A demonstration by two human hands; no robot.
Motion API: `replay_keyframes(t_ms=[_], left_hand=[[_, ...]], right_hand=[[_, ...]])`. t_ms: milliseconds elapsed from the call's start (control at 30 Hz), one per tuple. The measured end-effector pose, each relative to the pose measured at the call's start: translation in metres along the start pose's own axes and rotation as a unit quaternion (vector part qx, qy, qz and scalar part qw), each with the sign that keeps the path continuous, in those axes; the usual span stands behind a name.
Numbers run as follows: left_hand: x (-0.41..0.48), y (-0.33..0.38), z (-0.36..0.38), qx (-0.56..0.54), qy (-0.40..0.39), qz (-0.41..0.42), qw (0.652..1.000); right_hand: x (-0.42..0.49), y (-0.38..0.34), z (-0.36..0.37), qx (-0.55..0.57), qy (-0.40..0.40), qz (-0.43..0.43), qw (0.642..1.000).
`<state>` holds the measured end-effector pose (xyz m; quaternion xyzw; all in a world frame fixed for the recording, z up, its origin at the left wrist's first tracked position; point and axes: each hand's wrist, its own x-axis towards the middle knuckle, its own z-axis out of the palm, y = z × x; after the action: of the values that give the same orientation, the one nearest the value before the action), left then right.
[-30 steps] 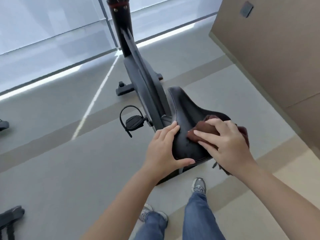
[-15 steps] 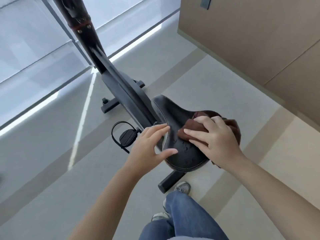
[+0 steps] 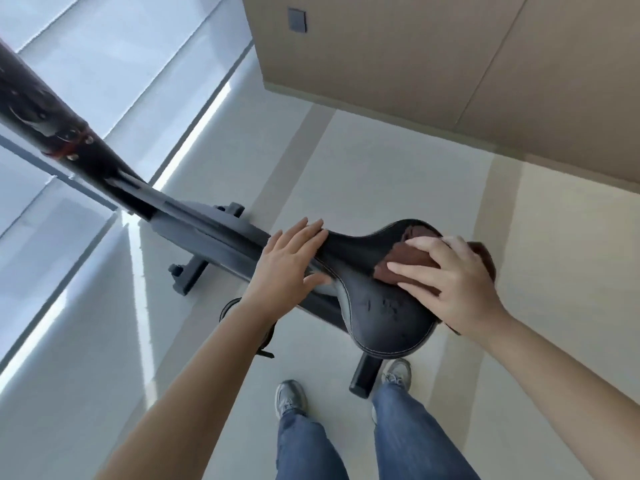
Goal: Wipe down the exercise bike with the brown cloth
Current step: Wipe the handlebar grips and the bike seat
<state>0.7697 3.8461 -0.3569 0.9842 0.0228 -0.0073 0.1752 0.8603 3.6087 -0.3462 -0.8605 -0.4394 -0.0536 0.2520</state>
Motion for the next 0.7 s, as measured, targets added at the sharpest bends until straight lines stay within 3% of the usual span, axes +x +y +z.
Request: replay_keyframes(t_ms=[100,233,367,433,533,700], left_hand=[[0.013,0.000,-0.001,0.004,-0.029,0.072,0.997],[0.030,-0.003,-0.004,-0.002,-0.058,0.131,0.990],[0.037,-0.002,-0.003,-0.013,-0.050,0.155,0.987],[0.038,-0.001,-0.002,-0.005,-0.050,0.157,0.986],[0.039,0.003,-0.001,0.005,-0.061,0.152,0.987],[0.042,0.008,-0.005,-0.015,-0.079,0.111,0.991]], right_hand=[[0.004,-0.009,0.006,-0.018,0.034,0.085,0.996],[0.028,-0.020,0.014,-0.017,0.071,0.259,0.963],[-0.026,-0.064,0.031,-0.017,0.189,0.323,0.927],[-0.043,-0.083,0.040,0.022,0.239,0.350,0.906],[-0.035,-0.064,0.039,0.067,0.251,0.366,0.894],[-0.006,-0.002,0.021,0.285,0.237,0.421,0.828]])
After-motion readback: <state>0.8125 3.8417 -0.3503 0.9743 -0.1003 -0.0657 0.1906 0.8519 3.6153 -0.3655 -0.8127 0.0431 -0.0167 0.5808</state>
